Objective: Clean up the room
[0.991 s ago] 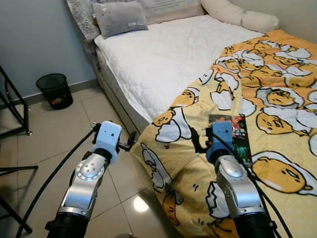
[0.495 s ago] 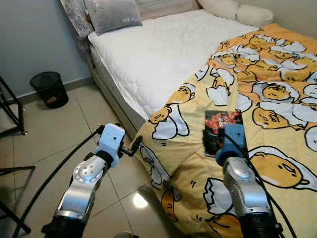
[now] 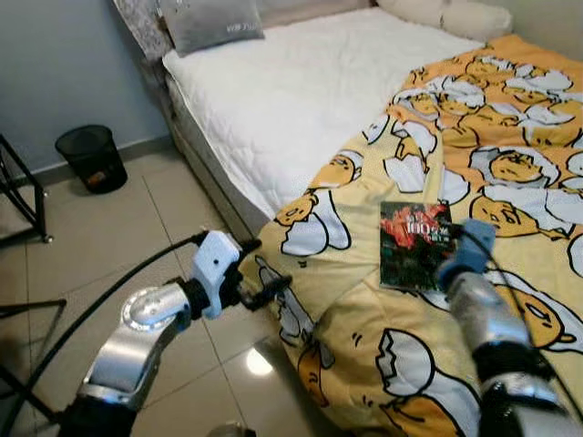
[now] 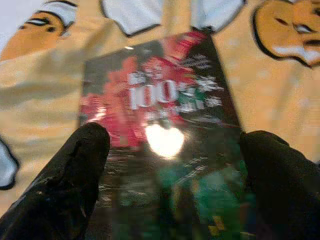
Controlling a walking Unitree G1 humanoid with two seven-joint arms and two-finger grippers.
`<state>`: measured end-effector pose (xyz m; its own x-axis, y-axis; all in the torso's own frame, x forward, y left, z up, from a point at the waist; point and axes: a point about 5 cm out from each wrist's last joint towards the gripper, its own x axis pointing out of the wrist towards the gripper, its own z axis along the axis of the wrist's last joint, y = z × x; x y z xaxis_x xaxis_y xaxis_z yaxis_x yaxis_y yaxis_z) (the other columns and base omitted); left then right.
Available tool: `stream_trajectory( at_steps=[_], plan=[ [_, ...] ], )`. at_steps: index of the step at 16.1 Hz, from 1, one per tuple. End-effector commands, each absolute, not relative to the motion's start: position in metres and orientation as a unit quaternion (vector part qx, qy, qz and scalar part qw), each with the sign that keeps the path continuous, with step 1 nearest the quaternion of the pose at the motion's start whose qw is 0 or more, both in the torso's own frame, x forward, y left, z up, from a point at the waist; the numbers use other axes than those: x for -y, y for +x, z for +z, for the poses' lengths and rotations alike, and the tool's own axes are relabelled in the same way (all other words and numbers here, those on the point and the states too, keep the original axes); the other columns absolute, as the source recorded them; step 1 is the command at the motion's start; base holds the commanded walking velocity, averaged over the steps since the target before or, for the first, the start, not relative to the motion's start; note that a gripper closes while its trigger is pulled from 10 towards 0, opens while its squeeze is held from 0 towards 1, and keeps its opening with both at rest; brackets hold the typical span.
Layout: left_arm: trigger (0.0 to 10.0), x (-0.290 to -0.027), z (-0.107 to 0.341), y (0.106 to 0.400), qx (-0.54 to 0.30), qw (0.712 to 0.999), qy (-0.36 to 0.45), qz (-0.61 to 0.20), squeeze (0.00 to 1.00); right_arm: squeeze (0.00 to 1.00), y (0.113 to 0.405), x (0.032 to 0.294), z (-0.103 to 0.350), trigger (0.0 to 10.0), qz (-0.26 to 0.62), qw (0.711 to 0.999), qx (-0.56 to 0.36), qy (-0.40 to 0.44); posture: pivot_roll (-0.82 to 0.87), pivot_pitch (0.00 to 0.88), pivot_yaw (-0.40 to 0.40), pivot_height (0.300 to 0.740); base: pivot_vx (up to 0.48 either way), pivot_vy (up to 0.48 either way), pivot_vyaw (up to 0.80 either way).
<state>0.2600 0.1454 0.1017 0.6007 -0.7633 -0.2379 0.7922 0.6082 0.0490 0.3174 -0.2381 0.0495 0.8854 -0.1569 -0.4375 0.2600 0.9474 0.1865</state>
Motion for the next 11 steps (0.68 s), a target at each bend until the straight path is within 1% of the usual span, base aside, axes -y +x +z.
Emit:
stream_trajectory(
  at_steps=[1, 2, 5, 7, 9, 11],
  plan=[
    [10.0, -0.145, 0.105, 0.259, -0.102, 0.881, 0.08, -0.455, 0.83, 0.0, 0.32, 0.243, 0.05, 10.0, -0.111, 0.961, -0.211, 0.14, 0.05, 0.0, 0.048, 0.74, 0.0, 0.0, 0.0],
    [10.0, -0.147, 0.105, 0.257, -0.11, 0.875, 0.083, -0.465, 0.83, 0.0, 0.32, 0.251, 0.048, 10.0, -0.12, 0.956, -0.22, 0.155, 0.06, 0.0, 0.052, 0.74, 0.0, 0.0, 0.0],
    [10.0, -0.153, 0.111, 0.25, -0.121, 0.868, 0.082, -0.474, 0.83, 0.0, 0.316, 0.269, 0.045, 10.0, -0.142, 0.946, -0.228, 0.182, 0.09, 0.0, 0.052, 0.74, 0.0, 0.0, 0.0],
    [10.0, -0.158, 0.116, 0.24, -0.131, 0.864, 0.074, -0.481, 0.83, 0.0, 0.314, 0.269, 0.041, 10.0, -0.132, 0.933, -0.233, 0.242, 0.11, 0.0, 0.059, 0.74, 0.0, 0.0, 0.0],
    [10.0, -0.16, 0.117, 0.234, -0.139, 0.861, 0.072, -0.485, 0.83, 0.0, 0.314, 0.268, 0.041, 10.0, -0.121, 0.922, -0.217, 0.298, 0.12, 0.0, 0.066, 0.74, 0.0, 0.0, 0.0],
    [10.0, -0.163, 0.119, 0.23, -0.148, 0.86, 0.072, -0.483, 0.83, 0.0, 0.316, 0.265, 0.044, 10.0, -0.092, 0.911, -0.181, 0.36, 0.12, 0.0, 0.075, 0.74, 0.0, 0.0, 0.0]
  ],
)
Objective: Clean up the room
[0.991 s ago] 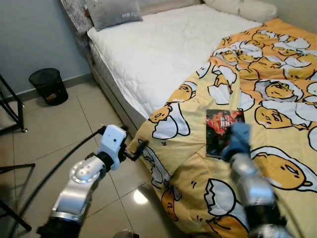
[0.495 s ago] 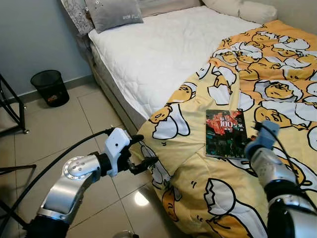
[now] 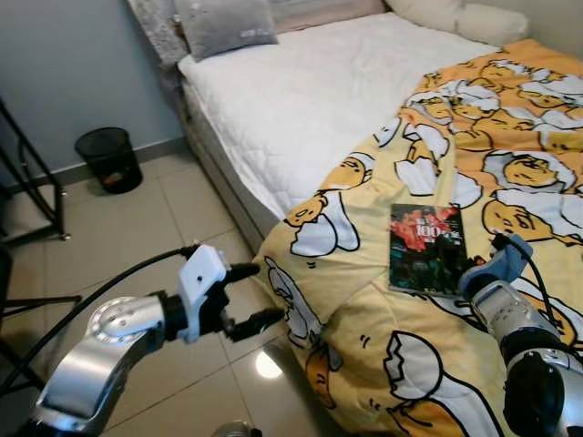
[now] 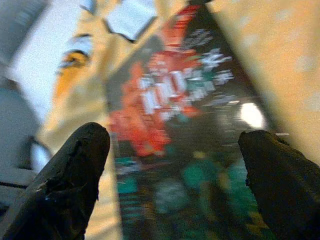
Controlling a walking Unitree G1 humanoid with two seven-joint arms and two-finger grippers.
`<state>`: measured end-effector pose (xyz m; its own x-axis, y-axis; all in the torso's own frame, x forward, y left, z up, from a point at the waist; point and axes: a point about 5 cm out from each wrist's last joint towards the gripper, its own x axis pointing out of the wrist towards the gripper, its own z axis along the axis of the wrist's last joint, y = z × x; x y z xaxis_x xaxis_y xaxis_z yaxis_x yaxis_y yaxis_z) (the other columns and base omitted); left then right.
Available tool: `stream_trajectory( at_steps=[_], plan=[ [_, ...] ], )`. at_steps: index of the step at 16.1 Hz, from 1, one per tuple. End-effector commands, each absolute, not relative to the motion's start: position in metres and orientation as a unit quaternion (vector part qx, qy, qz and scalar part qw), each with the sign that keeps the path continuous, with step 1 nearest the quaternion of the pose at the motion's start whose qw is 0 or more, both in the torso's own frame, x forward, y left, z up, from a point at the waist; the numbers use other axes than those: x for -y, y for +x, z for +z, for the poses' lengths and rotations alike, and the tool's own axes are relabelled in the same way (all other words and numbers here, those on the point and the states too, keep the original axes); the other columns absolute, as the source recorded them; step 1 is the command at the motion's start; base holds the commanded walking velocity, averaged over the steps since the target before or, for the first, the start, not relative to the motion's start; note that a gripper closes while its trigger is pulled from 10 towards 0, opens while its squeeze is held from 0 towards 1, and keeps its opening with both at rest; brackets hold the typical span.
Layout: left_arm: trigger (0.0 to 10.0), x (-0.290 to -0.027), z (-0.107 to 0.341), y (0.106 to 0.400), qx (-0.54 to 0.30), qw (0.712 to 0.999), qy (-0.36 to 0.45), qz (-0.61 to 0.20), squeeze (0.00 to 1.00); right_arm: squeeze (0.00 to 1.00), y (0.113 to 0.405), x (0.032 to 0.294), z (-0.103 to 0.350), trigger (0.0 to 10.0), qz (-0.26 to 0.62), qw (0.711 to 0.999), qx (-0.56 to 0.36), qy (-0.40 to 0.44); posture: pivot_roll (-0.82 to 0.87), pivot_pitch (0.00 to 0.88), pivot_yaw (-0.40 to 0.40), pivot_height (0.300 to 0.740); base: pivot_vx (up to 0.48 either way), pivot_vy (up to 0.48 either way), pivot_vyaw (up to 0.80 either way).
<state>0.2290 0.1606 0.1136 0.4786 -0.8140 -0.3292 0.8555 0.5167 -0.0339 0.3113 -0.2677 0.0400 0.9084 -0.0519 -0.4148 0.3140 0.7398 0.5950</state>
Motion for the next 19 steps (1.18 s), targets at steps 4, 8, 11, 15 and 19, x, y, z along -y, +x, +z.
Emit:
stream_trajectory(
  at_steps=[4, 8, 11, 15, 19],
  plan=[
    [10.0, -0.162, 0.12, 0.231, -0.153, 0.859, 0.07, -0.484, 0.83, 0.0, 0.313, 0.258, 0.038, 10.0, -0.07, 0.916, -0.198, 0.343, 0.12, 0.0, 0.08, 0.74, 0.0, 0.0, 0.0],
    [10.0, -0.159, 0.122, 0.232, -0.151, 0.857, 0.067, -0.488, 0.83, 0.0, 0.311, 0.275, 0.042, 10.0, -0.127, 0.915, -0.166, 0.344, 0.12, 0.0, 0.077, 0.74, 0.0, 0.0, 0.0],
    [10.0, -0.157, 0.122, 0.231, -0.152, 0.856, 0.066, -0.49, 0.83, 0.0, 0.309, 0.285, 0.045, 10.0, -0.152, 0.917, -0.159, 0.332, 0.11, 0.0, 0.076, 0.74, 0.0, 0.0, 0.0],
    [10.0, -0.155, 0.122, 0.232, -0.152, 0.855, 0.063, -0.492, 0.83, 0.0, 0.303, 0.284, 0.036, 10.0, -0.151, 0.918, -0.186, 0.315, 0.11, 0.0, 0.075, 0.74, 0.0, 0.0, 0.0],
    [10.0, -0.154, 0.122, 0.229, -0.161, 0.845, 0.055, -0.506, 0.83, 0.0, 0.291, 0.275, 0.019, 10.0, -0.141, 0.915, -0.231, 0.298, 0.11, 0.0, 0.077, 0.74, 0.0, 0.0, 0.0]
  ],
)
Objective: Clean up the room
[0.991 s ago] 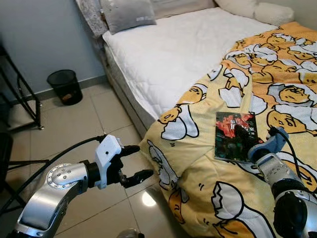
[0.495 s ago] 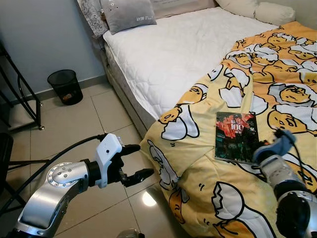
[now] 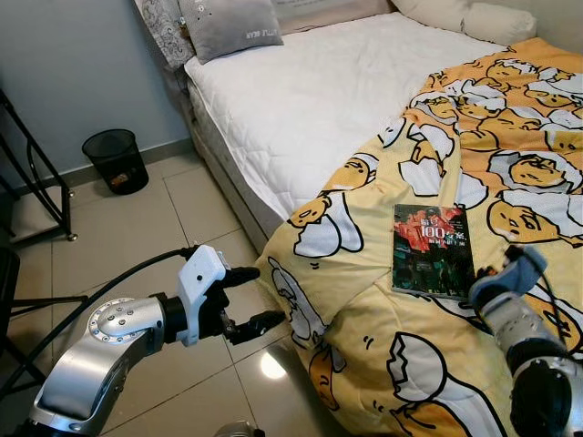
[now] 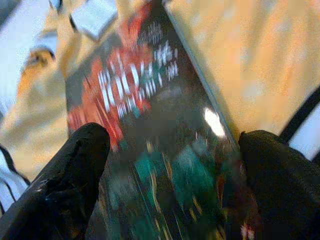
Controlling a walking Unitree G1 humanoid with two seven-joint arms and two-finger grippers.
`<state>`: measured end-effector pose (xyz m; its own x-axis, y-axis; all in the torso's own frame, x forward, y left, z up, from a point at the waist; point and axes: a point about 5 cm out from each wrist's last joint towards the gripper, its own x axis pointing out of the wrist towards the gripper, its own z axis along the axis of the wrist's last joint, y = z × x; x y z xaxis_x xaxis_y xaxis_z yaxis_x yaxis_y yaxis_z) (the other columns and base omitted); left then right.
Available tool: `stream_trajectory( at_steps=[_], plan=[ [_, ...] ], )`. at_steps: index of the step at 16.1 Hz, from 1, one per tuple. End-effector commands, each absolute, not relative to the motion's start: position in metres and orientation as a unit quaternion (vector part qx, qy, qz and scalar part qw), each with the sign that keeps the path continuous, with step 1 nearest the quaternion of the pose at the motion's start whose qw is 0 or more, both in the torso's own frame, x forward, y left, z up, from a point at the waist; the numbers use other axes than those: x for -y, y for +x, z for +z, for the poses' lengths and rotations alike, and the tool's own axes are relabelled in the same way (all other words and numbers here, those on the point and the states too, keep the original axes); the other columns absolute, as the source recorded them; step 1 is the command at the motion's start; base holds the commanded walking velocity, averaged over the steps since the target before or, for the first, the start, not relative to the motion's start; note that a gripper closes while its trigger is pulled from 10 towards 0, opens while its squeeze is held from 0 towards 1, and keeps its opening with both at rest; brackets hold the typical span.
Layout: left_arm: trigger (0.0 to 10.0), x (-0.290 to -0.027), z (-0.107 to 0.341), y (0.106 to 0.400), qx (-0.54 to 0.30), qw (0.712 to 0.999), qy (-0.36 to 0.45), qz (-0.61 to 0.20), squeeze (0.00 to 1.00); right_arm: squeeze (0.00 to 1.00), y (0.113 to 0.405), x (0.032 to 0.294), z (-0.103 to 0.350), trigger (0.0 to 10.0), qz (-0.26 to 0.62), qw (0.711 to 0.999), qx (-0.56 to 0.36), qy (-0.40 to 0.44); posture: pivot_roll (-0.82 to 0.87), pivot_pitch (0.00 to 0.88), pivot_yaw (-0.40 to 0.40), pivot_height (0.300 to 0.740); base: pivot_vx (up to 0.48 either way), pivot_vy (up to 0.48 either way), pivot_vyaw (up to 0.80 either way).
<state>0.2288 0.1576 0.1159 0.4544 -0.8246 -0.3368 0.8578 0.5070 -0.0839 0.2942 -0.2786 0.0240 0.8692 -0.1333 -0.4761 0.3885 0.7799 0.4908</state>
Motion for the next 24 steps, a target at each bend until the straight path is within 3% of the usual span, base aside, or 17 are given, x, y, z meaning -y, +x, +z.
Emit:
stream_trajectory(
  at_steps=[1, 7, 13, 17, 20, 24],
  plan=[
    [10.0, -0.155, 0.122, 0.228, -0.166, 0.842, 0.055, -0.511, 0.83, 0.0, 0.29, 0.272, 0.016, 10.0, -0.133, 0.914, -0.238, 0.302, 0.11, 0.0, 0.078, 0.74, 0.0, 0.0, 0.0],
    [10.0, -0.16, 0.12, 0.223, -0.189, 0.825, 0.052, -0.53, 0.83, 0.0, 0.284, 0.256, 0.005, 10.0, -0.084, 0.898, -0.271, 0.336, 0.1, 0.0, 0.078, 0.74, 0.0, 0.0, 0.0],
    [10.0, -0.169, 0.121, 0.221, -0.193, 0.828, 0.051, -0.524, 0.83, 0.0, 0.278, 0.238, -0.002, 10.0, -0.048, 0.844, -0.27, 0.46, 0.11, 0.0, 0.076, 0.74, 0.0, 0.0, 0.0],
    [10.0, -0.174, 0.118, 0.219, -0.204, 0.829, 0.068, -0.516, 0.83, 0.0, 0.256, 0.224, -0.029, 10.0, -0.102, 0.824, -0.349, 0.434, 0.12, 0.0, 0.088, 0.74, 0.0, 0.0, 0.0],
    [10.0, -0.176, 0.115, 0.221, -0.203, 0.836, 0.088, -0.503, 0.83, 0.0, 0.244, 0.222, -0.041, 10.0, -0.157, 0.829, -0.371, 0.388, 0.13, 0.0, 0.089, 0.74, 0.0, 0.0, 0.0],
    [10.0, -0.176, 0.117, 0.222, -0.201, 0.835, 0.088, -0.504, 0.83, 0.0, 0.265, 0.209, -0.027, 10.0, -0.12, 0.818, -0.306, 0.473, 0.13, 0.0, 0.112, 0.74, 0.0, 0.0, 0.0]
  ],
)
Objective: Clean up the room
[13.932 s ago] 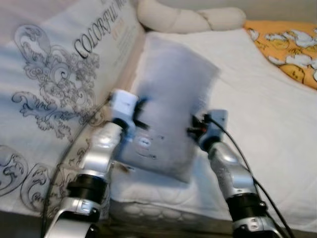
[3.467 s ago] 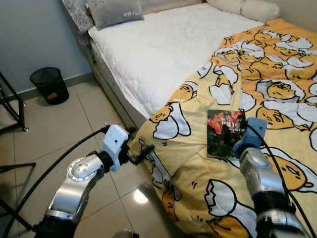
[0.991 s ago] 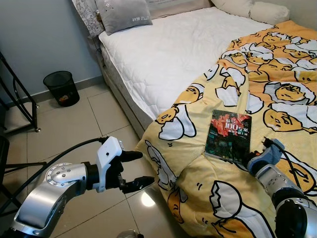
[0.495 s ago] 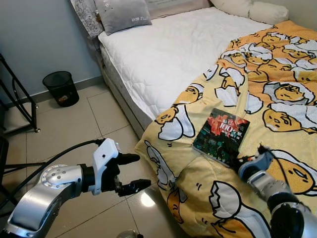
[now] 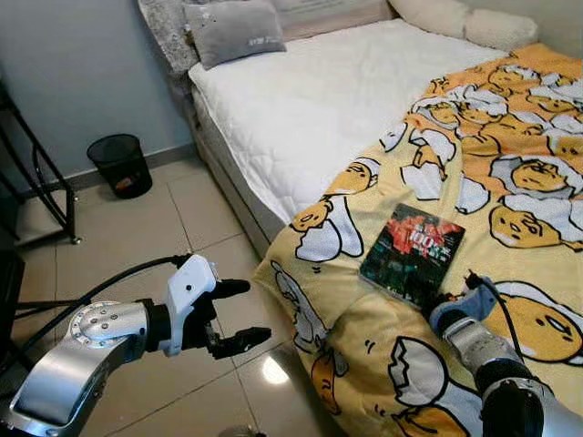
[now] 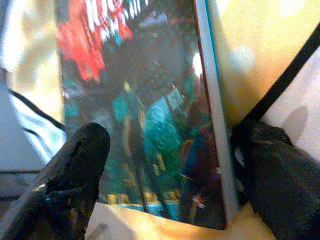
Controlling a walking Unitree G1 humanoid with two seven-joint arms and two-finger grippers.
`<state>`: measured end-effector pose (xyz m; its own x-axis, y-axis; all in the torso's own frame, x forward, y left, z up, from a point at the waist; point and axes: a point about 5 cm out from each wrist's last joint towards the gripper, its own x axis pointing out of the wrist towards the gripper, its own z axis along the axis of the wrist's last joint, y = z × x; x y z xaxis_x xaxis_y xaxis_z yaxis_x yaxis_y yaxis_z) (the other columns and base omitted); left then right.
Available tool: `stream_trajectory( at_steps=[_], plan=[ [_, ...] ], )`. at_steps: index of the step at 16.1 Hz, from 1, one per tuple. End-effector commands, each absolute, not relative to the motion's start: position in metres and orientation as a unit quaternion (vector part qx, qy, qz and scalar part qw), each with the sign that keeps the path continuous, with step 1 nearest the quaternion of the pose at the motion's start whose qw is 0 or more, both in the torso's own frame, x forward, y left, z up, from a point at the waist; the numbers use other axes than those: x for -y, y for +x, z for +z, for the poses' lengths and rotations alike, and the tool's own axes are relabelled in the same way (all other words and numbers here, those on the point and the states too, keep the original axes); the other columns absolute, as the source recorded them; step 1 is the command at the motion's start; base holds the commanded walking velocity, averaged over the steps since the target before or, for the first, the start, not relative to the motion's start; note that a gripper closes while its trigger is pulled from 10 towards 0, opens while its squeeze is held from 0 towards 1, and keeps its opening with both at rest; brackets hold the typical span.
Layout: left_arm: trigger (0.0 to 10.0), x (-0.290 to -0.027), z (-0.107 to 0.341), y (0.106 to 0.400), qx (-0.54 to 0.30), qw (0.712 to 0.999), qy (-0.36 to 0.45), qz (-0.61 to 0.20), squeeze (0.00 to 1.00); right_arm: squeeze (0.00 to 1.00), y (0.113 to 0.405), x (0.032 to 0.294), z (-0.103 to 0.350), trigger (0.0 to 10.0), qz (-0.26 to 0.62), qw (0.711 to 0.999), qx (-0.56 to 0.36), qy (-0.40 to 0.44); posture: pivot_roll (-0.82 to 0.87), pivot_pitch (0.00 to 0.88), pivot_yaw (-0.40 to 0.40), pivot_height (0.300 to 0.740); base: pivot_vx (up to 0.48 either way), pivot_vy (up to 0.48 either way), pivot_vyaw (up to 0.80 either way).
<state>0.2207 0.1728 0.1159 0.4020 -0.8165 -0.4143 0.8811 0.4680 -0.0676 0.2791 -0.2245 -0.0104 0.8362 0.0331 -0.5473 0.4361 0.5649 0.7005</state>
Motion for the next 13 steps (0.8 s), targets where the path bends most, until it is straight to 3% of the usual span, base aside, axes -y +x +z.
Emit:
stream_trajectory(
  at_steps=[1, 4, 8, 9, 10, 11, 12, 13],
  plan=[
    [10.0, -0.176, 0.117, 0.223, -0.2, 0.836, 0.088, -0.504, 0.83, 0.0, 0.277, 0.206, -0.016, 10.0, -0.1, 0.812, -0.272, 0.507, 0.13, 0.0, 0.112, 0.74, 0.0, 0.0, 0.0],
    [10.0, -0.174, 0.118, 0.225, -0.196, 0.835, 0.082, -0.507, 0.83, 0.0, 0.299, 0.21, 0.009, 10.0, -0.069, 0.789, -0.2, 0.577, 0.13, 0.0, 0.104, 0.74, 0.0, 0.0, 0.0],
    [10.0, -0.174, 0.118, 0.223, -0.198, 0.836, 0.079, -0.506, 0.83, 0.0, 0.304, 0.211, 0.015, 10.0, -0.06, 0.781, -0.184, 0.594, 0.14, 0.0, 0.094, 0.74, 0.0, 0.0, 0.0],
    [10.0, -0.175, 0.118, 0.222, -0.198, 0.837, 0.078, -0.505, 0.83, 0.0, 0.305, 0.208, 0.015, 5.0, -0.059, 0.781, -0.185, 0.594, 0.14, 0.0, 0.093, 0.74, 0.0, 0.0, 0.0],
    [10.0, -0.176, 0.118, 0.222, -0.198, 0.837, 0.077, -0.504, 0.83, 0.0, 0.305, 0.205, 0.015, 3.9, -0.061, 0.783, -0.187, 0.59, 0.14, 0.0, 0.092, 0.74, 0.0, 0.0, 0.0],
    [10.0, -0.176, 0.118, 0.221, -0.199, 0.837, 0.077, -0.503, 0.83, 0.0, 0.305, 0.203, 0.013, 1.1, -0.069, 0.787, -0.191, 0.583, 0.15, 0.0, 0.094, 0.74, 0.0, 0.0, 0.0],
    [10.0, -0.176, 0.118, 0.22, -0.199, 0.838, 0.077, -0.503, 0.83, 0.0, 0.305, 0.199, 0.01, 0.0, -0.083, 0.792, -0.199, 0.571, 0.15, 0.0, 0.097, 0.74, 0.0, 0.0, 0.0],
    [10.0, -0.177, 0.118, 0.22, -0.2, 0.838, 0.077, -0.502, 0.83, 0.0, 0.305, 0.196, 0.009, 0.0, -0.093, 0.793, -0.203, 0.567, 0.15, 0.0, 0.099, 0.74, 0.0, 0.0, 0.0]
  ],
)
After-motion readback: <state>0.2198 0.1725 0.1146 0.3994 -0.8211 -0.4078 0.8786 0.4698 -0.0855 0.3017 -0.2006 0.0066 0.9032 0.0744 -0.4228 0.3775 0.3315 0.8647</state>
